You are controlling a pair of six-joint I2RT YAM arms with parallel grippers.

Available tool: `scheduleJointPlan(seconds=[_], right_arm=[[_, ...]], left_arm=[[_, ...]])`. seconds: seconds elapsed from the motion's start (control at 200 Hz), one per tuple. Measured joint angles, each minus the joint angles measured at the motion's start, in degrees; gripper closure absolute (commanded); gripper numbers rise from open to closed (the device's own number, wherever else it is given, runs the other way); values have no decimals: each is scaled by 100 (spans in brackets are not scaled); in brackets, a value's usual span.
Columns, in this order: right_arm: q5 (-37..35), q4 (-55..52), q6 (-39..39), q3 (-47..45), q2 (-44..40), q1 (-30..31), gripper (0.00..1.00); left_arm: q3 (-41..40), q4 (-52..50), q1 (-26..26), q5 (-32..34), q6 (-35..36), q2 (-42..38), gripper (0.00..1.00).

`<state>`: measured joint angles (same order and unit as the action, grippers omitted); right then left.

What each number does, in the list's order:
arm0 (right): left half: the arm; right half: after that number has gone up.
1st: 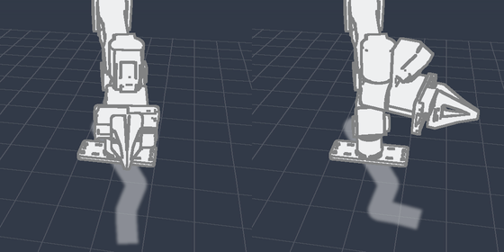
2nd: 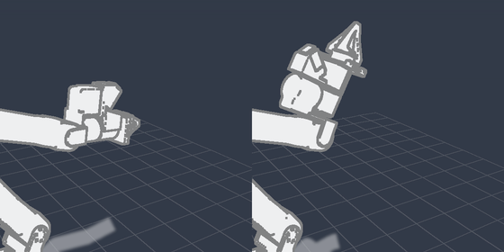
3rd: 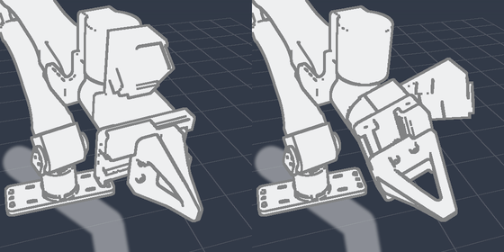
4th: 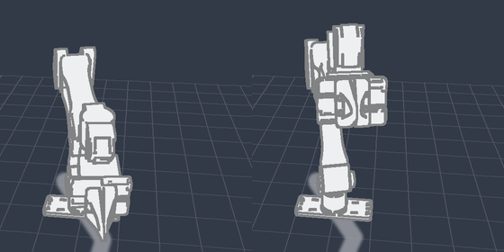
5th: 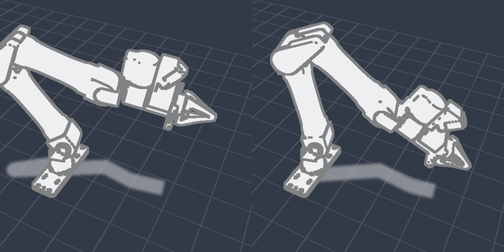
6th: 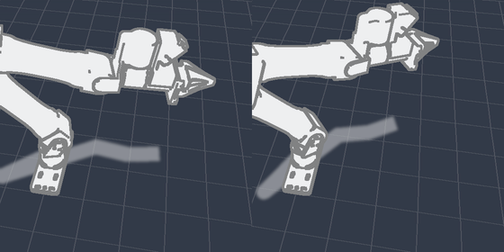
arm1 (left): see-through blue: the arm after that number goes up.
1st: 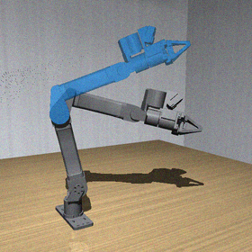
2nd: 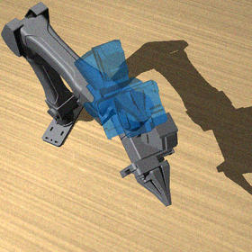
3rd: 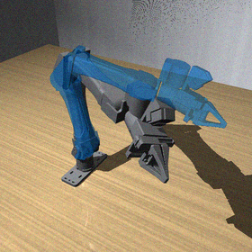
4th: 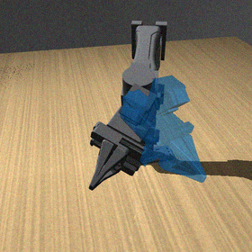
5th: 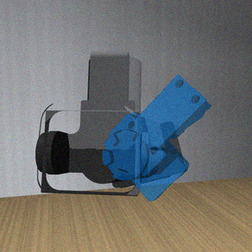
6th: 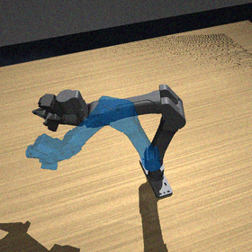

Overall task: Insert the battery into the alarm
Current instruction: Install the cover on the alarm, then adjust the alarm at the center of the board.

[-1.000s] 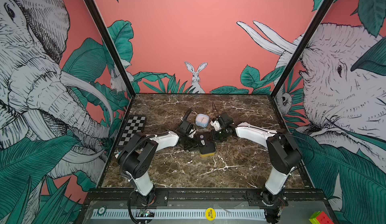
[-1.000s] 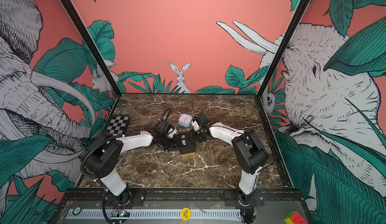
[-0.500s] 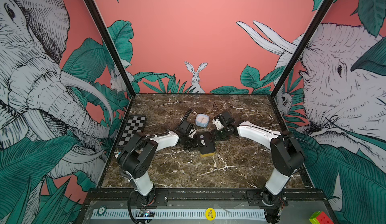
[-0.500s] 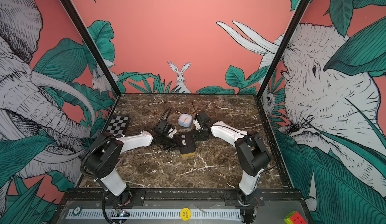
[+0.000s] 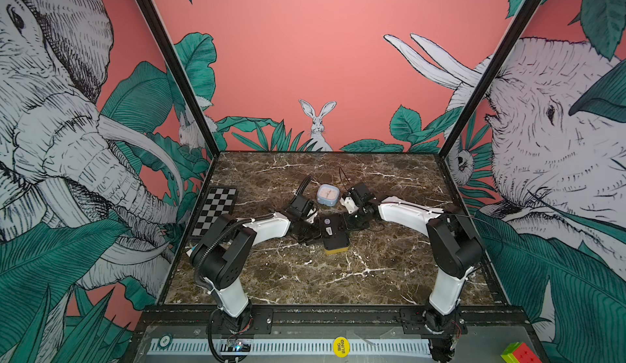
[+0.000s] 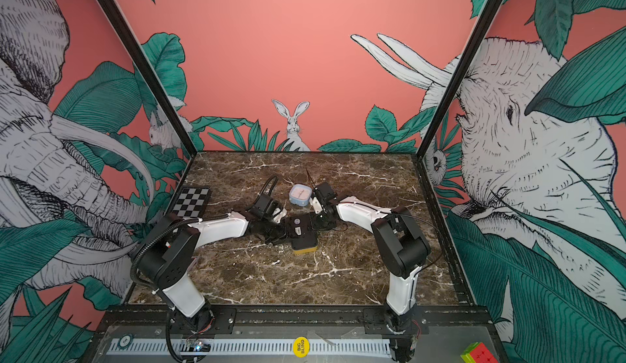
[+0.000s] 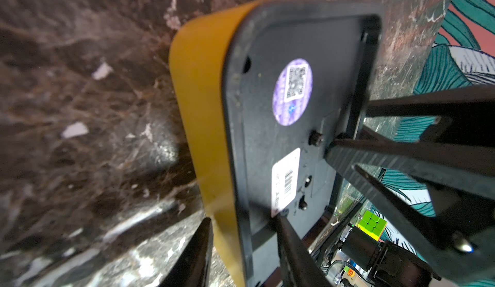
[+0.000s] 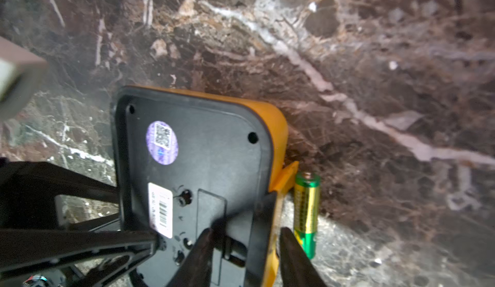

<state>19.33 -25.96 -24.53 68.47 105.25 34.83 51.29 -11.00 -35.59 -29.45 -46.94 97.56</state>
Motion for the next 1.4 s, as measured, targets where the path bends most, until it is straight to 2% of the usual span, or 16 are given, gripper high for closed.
scheduleJointPlan(seconds=[0.095, 0.405, 0.54, 0.745, 1.135, 1.401], right_arm=[[2, -4, 42, 0, -4, 4, 65], [24, -92, 122, 22, -9, 7, 50], [-11, -216, 94, -31, -131, 13, 50], [70, -254, 42, -177, -573, 31, 60], [245, -184, -83, -623, -555, 46, 74], [332, 13, -103, -570, -503, 66, 90]], left_arm=[[0, 0, 0, 4, 0, 0, 59], [0, -90, 0, 175, 42, -125, 56], [0, -146, 15, 321, 111, -382, 53], [2, -142, 140, 372, 251, -774, 51], [4, -146, 317, 361, 463, -962, 46], [4, -146, 378, 323, 496, -960, 36]])
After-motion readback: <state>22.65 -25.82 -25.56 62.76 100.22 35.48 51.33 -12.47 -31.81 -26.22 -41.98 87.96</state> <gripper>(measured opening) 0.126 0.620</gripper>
